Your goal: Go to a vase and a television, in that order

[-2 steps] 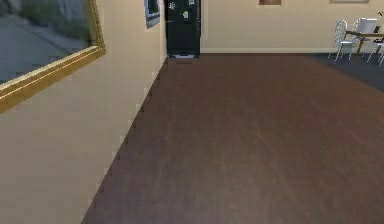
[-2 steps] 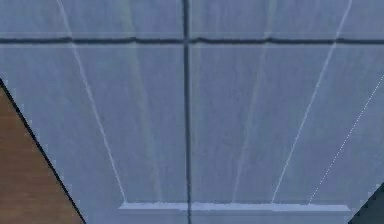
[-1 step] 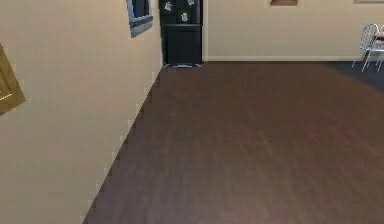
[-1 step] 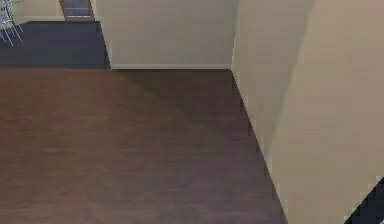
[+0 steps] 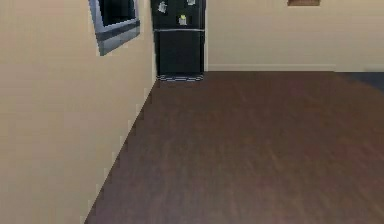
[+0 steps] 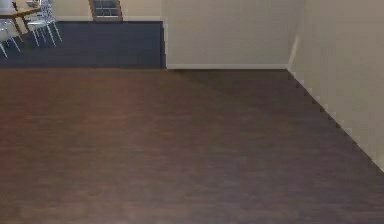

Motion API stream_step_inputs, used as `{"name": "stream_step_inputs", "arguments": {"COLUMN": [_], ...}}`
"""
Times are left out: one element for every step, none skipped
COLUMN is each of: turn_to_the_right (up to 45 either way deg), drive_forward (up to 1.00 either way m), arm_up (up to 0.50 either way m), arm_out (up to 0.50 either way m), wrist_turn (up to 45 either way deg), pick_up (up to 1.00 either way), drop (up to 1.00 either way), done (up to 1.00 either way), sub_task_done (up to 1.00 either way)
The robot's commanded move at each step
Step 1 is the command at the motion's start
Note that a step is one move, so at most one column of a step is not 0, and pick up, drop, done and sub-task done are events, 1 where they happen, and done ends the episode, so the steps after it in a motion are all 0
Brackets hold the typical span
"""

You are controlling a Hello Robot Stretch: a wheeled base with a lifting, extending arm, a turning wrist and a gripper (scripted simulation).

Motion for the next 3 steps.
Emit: {"name": "stream_step_inputs", "arguments": {"turn_to_the_right": [0.0, 0.0, -33.0], "drive_forward": [1.00, 0.30, 0.00], "arm_up": [0.00, 0.00, 0.00], "arm_out": [0.00, 0.00, 0.00], "wrist_turn": [0.0, 0.0, 0.0], "pick_up": [0.00, 0.00, 0.00], "drop": [0.00, 0.00, 0.00], "done": [0.00, 0.00, 0.00], "sub_task_done": [0.00, 0.00, 0.00]}}
